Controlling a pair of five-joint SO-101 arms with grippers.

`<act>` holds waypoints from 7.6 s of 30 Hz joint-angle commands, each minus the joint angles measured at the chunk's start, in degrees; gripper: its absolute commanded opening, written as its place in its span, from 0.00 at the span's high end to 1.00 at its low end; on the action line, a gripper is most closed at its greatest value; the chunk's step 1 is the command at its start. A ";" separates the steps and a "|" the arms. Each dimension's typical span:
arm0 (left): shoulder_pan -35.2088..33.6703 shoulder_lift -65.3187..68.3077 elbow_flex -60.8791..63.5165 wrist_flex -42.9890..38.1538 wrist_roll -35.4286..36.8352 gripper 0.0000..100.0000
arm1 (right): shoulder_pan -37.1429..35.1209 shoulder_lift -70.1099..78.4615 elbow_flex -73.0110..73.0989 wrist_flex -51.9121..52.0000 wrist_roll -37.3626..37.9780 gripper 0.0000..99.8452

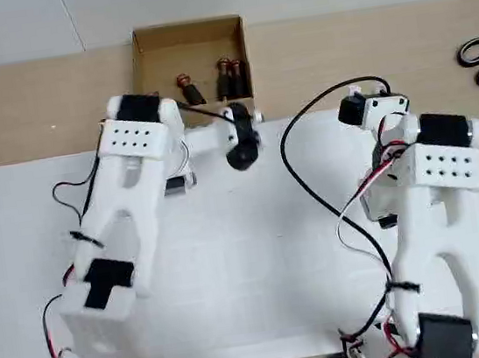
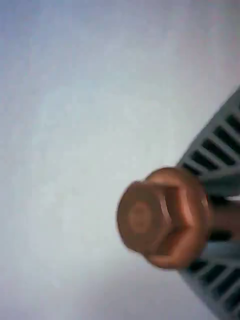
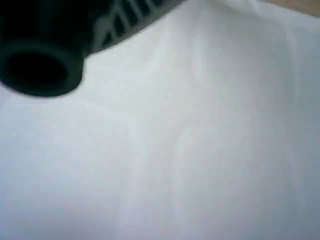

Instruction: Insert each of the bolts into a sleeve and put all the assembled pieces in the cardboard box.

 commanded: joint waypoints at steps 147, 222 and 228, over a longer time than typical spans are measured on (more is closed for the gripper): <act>18.90 -123.08 99.65 -54.33 96.35 0.99 | -52.97 -85.67 73.32 -59.30 -14.42 1.00; 14.86 -122.90 99.21 -43.43 82.73 0.81 | -52.88 -85.67 74.02 -61.67 -14.33 1.00; 14.59 -123.16 96.75 -43.60 83.69 0.85 | -52.88 -85.67 74.73 -61.67 -14.33 1.00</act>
